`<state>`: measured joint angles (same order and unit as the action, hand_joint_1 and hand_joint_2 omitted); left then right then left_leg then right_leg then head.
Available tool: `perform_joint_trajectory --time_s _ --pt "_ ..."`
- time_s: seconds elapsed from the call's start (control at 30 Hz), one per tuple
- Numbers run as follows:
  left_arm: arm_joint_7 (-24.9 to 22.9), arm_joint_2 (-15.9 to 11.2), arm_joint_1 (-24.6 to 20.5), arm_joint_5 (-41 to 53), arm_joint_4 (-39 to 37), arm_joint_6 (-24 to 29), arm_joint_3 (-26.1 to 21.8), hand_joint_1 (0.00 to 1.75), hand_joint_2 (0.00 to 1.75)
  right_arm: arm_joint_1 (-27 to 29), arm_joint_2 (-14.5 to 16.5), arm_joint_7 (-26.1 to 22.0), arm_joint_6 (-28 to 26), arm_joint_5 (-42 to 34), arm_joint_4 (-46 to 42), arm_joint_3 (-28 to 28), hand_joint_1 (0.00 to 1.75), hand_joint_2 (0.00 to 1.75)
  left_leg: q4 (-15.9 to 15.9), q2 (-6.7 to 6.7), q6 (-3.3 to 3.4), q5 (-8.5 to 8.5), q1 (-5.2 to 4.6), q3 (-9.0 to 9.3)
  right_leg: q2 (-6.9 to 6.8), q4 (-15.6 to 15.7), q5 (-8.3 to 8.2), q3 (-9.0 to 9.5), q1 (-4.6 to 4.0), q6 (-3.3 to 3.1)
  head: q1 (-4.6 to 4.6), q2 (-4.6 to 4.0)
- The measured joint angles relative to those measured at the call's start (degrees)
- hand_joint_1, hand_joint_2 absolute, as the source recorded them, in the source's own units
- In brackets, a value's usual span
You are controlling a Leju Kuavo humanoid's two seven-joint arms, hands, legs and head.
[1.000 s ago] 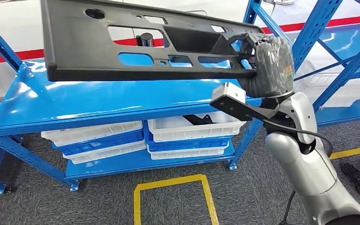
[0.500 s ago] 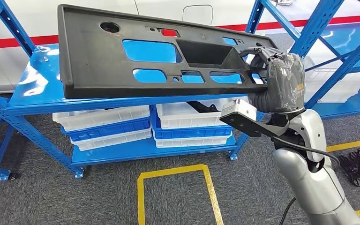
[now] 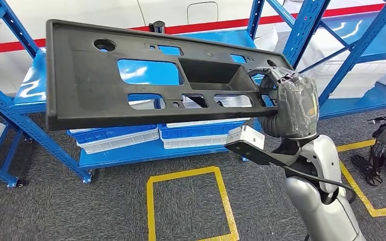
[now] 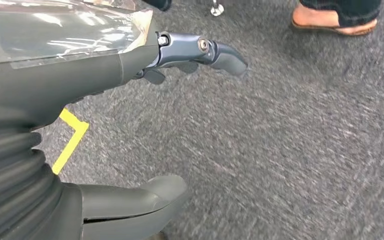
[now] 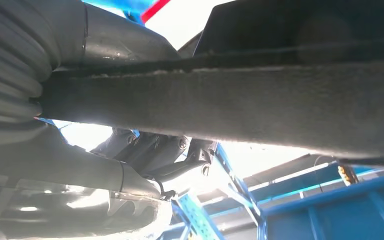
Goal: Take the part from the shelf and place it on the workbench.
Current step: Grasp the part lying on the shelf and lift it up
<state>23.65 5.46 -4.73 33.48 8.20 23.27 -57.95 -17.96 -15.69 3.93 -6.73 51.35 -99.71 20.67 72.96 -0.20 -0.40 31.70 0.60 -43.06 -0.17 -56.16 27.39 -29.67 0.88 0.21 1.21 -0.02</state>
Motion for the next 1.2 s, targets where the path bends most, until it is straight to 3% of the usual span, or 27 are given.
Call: perform_joint_trajectory --time_s 0.03,0.07,0.13,0.17,0.23,0.33,0.37,0.43,0.5,0.53,0.57,0.63,0.7,0.73,0.8,0.83,0.87,0.9,0.97,1.0,1.03,1.07,1.1,1.13,1.2 --pt "0.1 0.1 0.0 -0.2 0.3 0.0 -0.2 0.00 1.75 0.1 0.6 0.0 0.3 0.2 -0.1 0.1 1.75 1.75 1.6 0.01 -0.19 -0.23 0.13 0.40 -0.01 -0.1 -0.59 -0.73 0.01 0.13 -0.01 0.00" --pt "0.2 0.2 0.0 -0.6 0.6 0.0 -0.4 0.00 1.75 0.2 1.2 -0.1 0.6 0.4 -0.1 0.2 1.75 1.75 1.0 0.03 -0.32 -1.37 0.29 1.85 -0.01 -0.2 -1.11 -1.51 0.05 0.33 -0.01 0.00" --pt "0.3 0.5 0.0 -1.5 1.3 0.0 -1.0 0.00 1.75 0.2 2.2 -0.2 1.1 0.9 -0.3 0.3 1.75 1.75 -5.4 0.01 -0.47 -3.39 0.68 7.57 0.00 -0.7 -1.90 -2.87 0.08 0.82 -0.02 0.00" --pt "0.3 0.6 0.0 -1.7 1.7 0.0 -1.2 0.00 1.75 0.2 2.6 -0.3 1.3 1.1 -0.6 0.3 1.75 1.75 -9.3 -0.09 -0.41 -3.44 0.74 10.51 -0.02 -1.0 -2.19 -3.40 0.00 1.09 0.02 0.00" --pt "0.1 0.8 -0.1 -2.2 2.4 0.0 -1.7 0.00 1.75 0.3 3.4 -0.4 1.7 1.6 -1.2 0.4 1.75 1.75 -14.1 -0.28 -0.02 -2.63 0.52 13.47 -0.12 -1.4 -2.81 -4.16 -0.21 1.92 0.07 0.01" --pt "-0.3 1.3 0.1 -3.0 3.3 0.1 -2.5 0.00 1.75 0.9 4.7 -0.5 2.6 2.4 -2.0 0.7 1.75 1.75 -15.0 -0.11 1.67 -3.41 0.12 12.75 -0.16 -1.9 -3.15 -5.10 -0.12 3.10 0.09 0.01" --pt "-0.4 1.5 0.1 -3.2 3.7 0.1 -2.8 0.00 1.75 1.1 5.0 -0.5 2.8 2.7 -2.3 0.7 1.75 1.75 -15.2 0.05 2.39 -3.99 0.13 12.25 -0.14 -3.1 -2.03 -5.84 -0.09 3.05 0.11 0.00" --pt "-0.4 1.8 0.1 -3.5 4.3 0.0 -3.1 0.00 1.75 1.6 5.5 -0.5 3.1 3.3 -2.8 0.8 1.75 1.75 -15.3 0.28 3.29 -5.23 0.06 10.84 -0.06 -8.8 2.36 -8.19 -0.04 2.46 0.11 0.00" --pt "-0.5 2.1 0.1 -3.6 5.0 -0.1 -3.4 0.00 1.75 2.1 6.0 -0.5 3.7 3.8 -3.3 0.8 1.75 1.75 -15.3 0.37 3.48 -6.47 -0.08 9.15 -0.03 -16.2 6.05 -10.08 -0.06 2.30 0.12 0.00" --pt "-0.7 2.3 0.1 -3.8 5.4 -0.2 -3.6 0.00 1.75 2.2 6.3 -0.5 4.2 4.0 -3.4 0.9 1.75 1.75 -15.2 0.41 3.46 -7.11 -0.14 8.29 -0.02 -18.2 6.47 -10.04 -0.06 2.61 0.12 0.00" --pt "-0.9 2.6 0.2 -3.9 5.8 -0.4 -3.8 0.00 1.75 2.3 6.6 -0.5 4.8 4.3 -3.6 0.9 1.75 1.75 -15.2 0.44 3.38 -7.74 -0.16 7.49 -0.03 -18.0 5.81 -8.88 -0.06 3.11 0.12 0.00" --pt "-1.6 3.3 0.2 -4.0 7.0 -0.7 -4.1 0.00 1.75 2.0 7.3 -0.5 6.0 4.8 -4.0 0.9 1.75 1.75 -15.2 0.44 3.05 -8.98 -0.16 6.15 -0.03 -11.6 3.57 -3.52 -0.06 3.83 0.12 0.01" --pt "-2.2 3.9 0.3 -4.0 8.3 -1.1 -4.4 0.00 1.75 1.0 8.0 -0.5 7.1 5.2 -4.5 0.9 1.75 1.75 -15.1 0.40 2.50 -10.10 -0.33 5.31 0.02 -3.1 3.38 2.39 -0.36 3.39 0.09 0.01" --pt "-2.5 4.3 0.5 -3.9 9.1 -1.4 -4.6 0.00 1.75 0.2 8.2 -0.4 7.7 5.3 -4.7 1.0 1.75 1.75 -15.2 0.42 2.19 -10.66 -0.41 5.12 0.07 -0.7 3.74 3.73 -0.57 2.93 0.09 0.01" --pt "-3.2 4.9 0.9 -3.6 11.0 -2.1 -4.9 0.00 1.75 -1.5 8.3 0.1 8.8 5.1 -4.8 1.1 1.75 1.75 -15.5 0.50 1.54 -11.72 -0.46 4.92 0.16 0.3 3.64 3.52 -0.74 2.03 0.03 0.00" --pt "-3.5 5.2 1.2 -3.3 11.9 -2.5 -5.0 0.00 1.75 -2.3 8.4 0.4 9.2 4.9 -4.8 1.1 1.75 1.75 -15.4 0.44 1.21 -11.58 -0.35 4.71 0.10 0.4 3.19 3.09 -0.49 1.58 0.04 0.01" --pt "-3.7 5.4 1.4 -3.0 12.8 -2.9 -5.2 0.00 1.75 -3.0 8.4 0.7 9.6 4.7 -4.8 1.2 1.75 1.75 -14.6 0.37 0.89 -10.40 -0.23 4.33 0.02 0.4 2.68 2.73 -0.25 1.00 0.02 0.01" --pt "-3.8 5.5 1.6 -2.8 13.5 -3.2 -5.3 0.00 1.75 -3.7 8.5 0.9 9.9 4.5 -4.8 1.2 1.75 1.75 -12.6 0.27 0.58 -8.18 -0.10 3.65 -0.07 0.4 2.09 2.32 -0.01 0.44 0.00 0.01" --pt "-4.0 5.7 1.9 -2.5 14.7 -3.7 -5.4 0.00 1.75 -4.8 8.6 1.2 10.3 4.2 -4.8 1.2 1.75 1.75 -5.3 0.17 0.05 -2.32 0.07 1.58 -0.20 0.3 0.90 1.21 -0.07 -0.28 -0.05 0.00" --pt "-4.0 5.8 1.9 -2.4 15.2 -3.9 -5.4 0.00 1.75 -5.1 8.5 1.3 10.4 4.2 -4.7 1.2 1.75 1.75 -1.5 0.13 -0.16 -0.43 0.10 0.70 -0.24 0.2 0.32 0.54 -0.18 -0.32 -0.07 0.00" --pt "-4.0 5.8 2.0 -2.3 15.6 -4.0 -5.4 0.00 1.75 -5.2 8.5 1.3 10.4 4.1 -4.7 1.2 1.75 1.75 1.0 0.11 -0.29 0.19 0.12 0.50 -0.25 0.1 -0.19 -0.16 -0.24 -0.25 -0.07 0.00" --pt "-4.0 5.8 2.0 -2.3 16.0 -4.2 -5.4 0.00 1.75 -5.3 8.5 1.3 10.4 4.1 -4.6 1.2 1.75 1.75 1.5 0.11 -0.35 -0.32 0.16 1.31 -0.26 -0.1 -0.61 -0.87 -0.28 -0.12 -0.07 0.00" --pt "-4.1 5.9 2.0 -2.3 16.3 -4.2 -5.4 0.00 1.75 -5.4 8.5 1.3 10.4 4.1 -4.5 1.2 1.75 1.75 -0.3 0.11 -0.31 -1.56 0.20 3.24 -0.26 -0.3 -0.93 -1.50 -0.28 0.08 -0.07 0.00" --pt "-4.1 6.0 2.0 -2.2 16.6 -4.2 -5.4 0.00 1.75 -5.6 8.5 1.3 10.4 4.1 -4.5 1.1 1.75 1.75 -4.1 0.09 -0.20 -2.80 0.26 6.16 -0.26 -0.6 -1.16 -2.01 -0.27 0.26 -0.07 0.00" --pt "-4.0 6.0 2.0 -2.2 17.1 -4.1 -5.5 0.00 1.75 -6.4 8.5 1.3 10.6 4.1 -4.4 1.0 1.75 1.75 -11.8 -0.05 0.19 -3.50 0.15 11.43 -0.27 -1.1 -1.59 -2.89 -0.47 0.84 -0.04 0.00"
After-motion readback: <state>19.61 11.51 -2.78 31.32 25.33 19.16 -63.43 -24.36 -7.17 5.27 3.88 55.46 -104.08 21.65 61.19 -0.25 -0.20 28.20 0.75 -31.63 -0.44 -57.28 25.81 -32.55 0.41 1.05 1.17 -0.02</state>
